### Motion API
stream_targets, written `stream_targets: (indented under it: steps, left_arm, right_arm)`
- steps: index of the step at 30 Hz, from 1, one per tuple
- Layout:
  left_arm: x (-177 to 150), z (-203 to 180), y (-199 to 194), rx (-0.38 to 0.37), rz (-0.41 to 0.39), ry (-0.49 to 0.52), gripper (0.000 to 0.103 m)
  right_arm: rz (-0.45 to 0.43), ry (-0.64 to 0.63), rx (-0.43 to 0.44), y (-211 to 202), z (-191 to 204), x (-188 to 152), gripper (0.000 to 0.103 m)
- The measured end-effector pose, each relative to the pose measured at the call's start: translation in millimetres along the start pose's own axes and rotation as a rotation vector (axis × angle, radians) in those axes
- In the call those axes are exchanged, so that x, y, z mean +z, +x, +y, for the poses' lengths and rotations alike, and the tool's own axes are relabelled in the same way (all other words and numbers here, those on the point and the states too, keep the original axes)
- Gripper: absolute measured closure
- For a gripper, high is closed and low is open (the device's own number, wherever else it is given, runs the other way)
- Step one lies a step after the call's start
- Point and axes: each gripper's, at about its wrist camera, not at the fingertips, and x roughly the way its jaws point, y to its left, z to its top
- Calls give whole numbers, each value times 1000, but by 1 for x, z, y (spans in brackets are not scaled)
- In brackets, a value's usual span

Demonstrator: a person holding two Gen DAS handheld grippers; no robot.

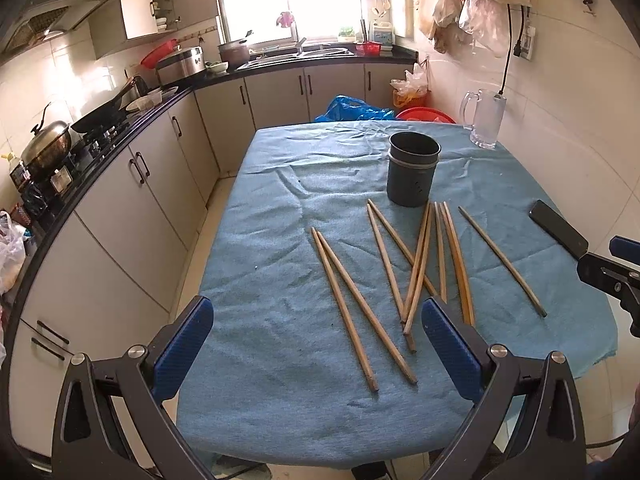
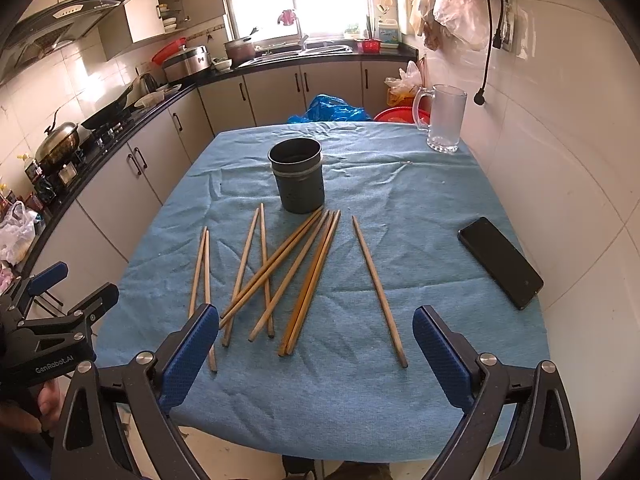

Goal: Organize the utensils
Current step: 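Move both tools toward the scattered wooden chopsticks on the cloth, then close the left tool on one wooden chopstick while the right tool grasps another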

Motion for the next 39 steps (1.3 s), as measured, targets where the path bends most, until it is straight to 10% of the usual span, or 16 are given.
stream_targets:
  steps: [29, 39]
  left_arm:
    - [2, 9, 16, -1, 34, -51, 0]
    - [3, 54, 69, -90, 203, -285, 0]
  right_arm:
    - [62, 5, 12, 22, 0, 15, 9]
    - [172, 74, 33, 65, -43, 41, 28]
